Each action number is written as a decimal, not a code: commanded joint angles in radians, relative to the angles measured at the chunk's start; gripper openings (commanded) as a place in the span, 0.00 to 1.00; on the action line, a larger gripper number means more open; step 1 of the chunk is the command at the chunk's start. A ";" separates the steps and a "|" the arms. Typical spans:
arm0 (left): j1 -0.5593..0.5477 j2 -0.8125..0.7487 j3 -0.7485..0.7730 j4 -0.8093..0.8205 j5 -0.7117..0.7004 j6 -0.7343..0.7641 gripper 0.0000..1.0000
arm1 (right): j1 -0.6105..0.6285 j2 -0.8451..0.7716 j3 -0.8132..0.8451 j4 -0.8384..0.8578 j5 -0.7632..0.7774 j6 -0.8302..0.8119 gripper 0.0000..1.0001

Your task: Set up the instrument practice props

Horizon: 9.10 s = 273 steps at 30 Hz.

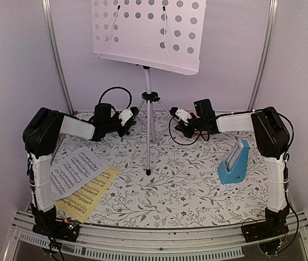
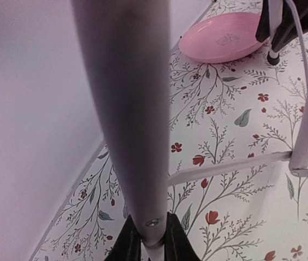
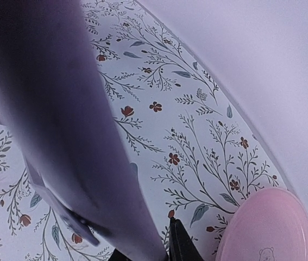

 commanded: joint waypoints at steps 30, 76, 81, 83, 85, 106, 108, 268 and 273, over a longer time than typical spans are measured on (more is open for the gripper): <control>-0.093 0.032 0.065 -0.126 -0.093 0.043 0.20 | 0.006 -0.057 -0.083 -0.142 0.133 -0.001 0.72; -0.216 -0.566 -0.595 0.090 0.185 -0.694 0.70 | 0.003 -0.190 -0.020 0.044 -0.297 0.310 0.90; -0.234 -0.531 -0.602 0.117 0.200 -0.707 0.70 | 0.003 -0.171 -0.006 0.058 -0.302 0.309 0.89; -0.237 -0.522 -0.602 0.126 0.207 -0.712 0.70 | 0.003 -0.166 -0.002 0.058 -0.305 0.308 0.89; -0.238 -0.520 -0.604 0.134 0.214 -0.713 0.70 | 0.003 -0.165 -0.001 0.062 -0.307 0.306 0.90; -0.238 -0.526 -0.671 0.228 0.288 -0.749 0.70 | 0.003 -0.169 0.008 0.123 -0.326 0.297 0.87; -0.238 -0.514 -0.668 0.255 0.293 -0.764 0.70 | 0.004 -0.160 0.018 0.132 -0.340 0.299 0.86; -0.061 0.139 0.099 0.326 -0.334 0.246 0.00 | -0.070 -0.138 0.047 -0.307 0.190 -0.027 0.00; -0.058 0.161 0.102 0.324 -0.336 0.258 0.00 | -0.070 -0.100 0.071 -0.302 0.231 -0.036 0.00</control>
